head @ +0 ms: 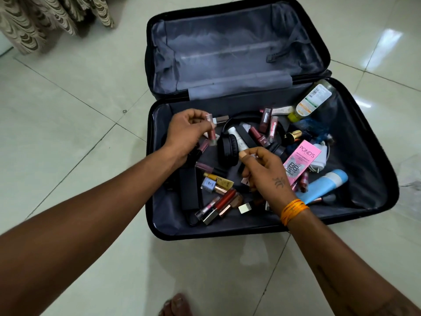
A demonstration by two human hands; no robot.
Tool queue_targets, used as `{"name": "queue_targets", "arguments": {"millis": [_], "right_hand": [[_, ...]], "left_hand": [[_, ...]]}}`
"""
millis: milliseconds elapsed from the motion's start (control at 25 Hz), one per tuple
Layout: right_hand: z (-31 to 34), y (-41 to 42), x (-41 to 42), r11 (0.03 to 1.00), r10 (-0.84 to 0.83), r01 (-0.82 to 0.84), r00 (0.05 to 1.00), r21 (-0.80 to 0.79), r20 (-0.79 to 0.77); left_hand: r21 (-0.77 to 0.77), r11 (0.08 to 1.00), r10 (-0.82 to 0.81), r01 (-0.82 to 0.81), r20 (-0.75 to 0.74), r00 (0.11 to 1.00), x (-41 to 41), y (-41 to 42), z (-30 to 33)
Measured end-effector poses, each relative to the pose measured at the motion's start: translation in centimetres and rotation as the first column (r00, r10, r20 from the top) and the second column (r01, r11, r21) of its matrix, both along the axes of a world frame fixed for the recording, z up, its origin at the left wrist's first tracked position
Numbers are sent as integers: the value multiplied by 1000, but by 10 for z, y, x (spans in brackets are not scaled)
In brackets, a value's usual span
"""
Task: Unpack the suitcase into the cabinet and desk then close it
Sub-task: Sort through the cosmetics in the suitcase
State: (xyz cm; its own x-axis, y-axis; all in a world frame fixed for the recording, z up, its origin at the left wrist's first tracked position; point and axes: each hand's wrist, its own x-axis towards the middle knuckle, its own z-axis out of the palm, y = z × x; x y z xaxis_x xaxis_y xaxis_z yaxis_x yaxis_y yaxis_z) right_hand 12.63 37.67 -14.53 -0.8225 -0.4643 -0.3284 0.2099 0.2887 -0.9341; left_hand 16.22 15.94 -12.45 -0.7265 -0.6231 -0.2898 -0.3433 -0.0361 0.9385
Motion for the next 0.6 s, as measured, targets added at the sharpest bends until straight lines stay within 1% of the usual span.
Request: {"name": "queue_targets", "arguments": {"millis": [80, 120, 160, 200, 240, 280, 320, 360, 400, 440, 480, 520, 560, 600], "right_hand": [[2, -3, 0, 1000, -6, 6, 1000, -10, 9], [3, -3, 0, 1000, -4, 5, 1000, -10, 11], [3, -4, 0, 1000, -2, 2, 1000, -9, 14], [3, -4, 1, 1000, -2, 2, 1000, -7, 21], [3, -3, 1, 1000, -6, 6, 1000, -5, 28], [2, -3, 0, 1000, -11, 11, 999, -5, 34], [1, -2, 1, 1000, -12, 12, 999, -4, 38], [1, -1, 1, 1000, -10, 10, 999, -2, 39], [2, 0, 1, 1000, -6, 6, 999, 2, 38], [2, 1, 2, 1000, -3, 2, 999, 4, 37], [2, 2, 2, 1000, -4, 4, 999, 7, 39], [1, 3, 2, 1000, -9, 8, 999, 12, 42], [0, 4, 2, 1000, -13, 13, 999, 19, 42], [-3, 4, 2, 999, -14, 13, 999, 31, 32]], "left_hand": [[237, 972, 4, 8, -48, 999, 9, 3, 5], [361, 932, -3, 23, -54, 999, 15, 5, 8], [442, 896, -16, 34, -44, 999, 21, 7, 9], [483, 874, -37, 45, -26, 999, 29, 10, 9], [481, 875, -69, 57, 7, 998, 36, 13, 8], [433, 898, -116, 81, 56, 992, 41, 16, 6], [322, 938, -182, 131, 131, 975, 47, 19, 3], [153, 960, -265, 234, 234, 935, 54, 21, 0], [-47, 919, -350, 390, 357, 866, 59, 23, -4], [-212, 800, -416, 562, 480, 773, 64, 27, -8], [-304, 644, -451, 702, 590, 670, 69, 34, -11], [-361, 509, -438, 781, 672, 596, 73, 44, -10], [-408, 401, -398, 820, 729, 557, 75, 54, -7], [-444, 317, -353, 838, 765, 539, 77, 63, -5]]}}
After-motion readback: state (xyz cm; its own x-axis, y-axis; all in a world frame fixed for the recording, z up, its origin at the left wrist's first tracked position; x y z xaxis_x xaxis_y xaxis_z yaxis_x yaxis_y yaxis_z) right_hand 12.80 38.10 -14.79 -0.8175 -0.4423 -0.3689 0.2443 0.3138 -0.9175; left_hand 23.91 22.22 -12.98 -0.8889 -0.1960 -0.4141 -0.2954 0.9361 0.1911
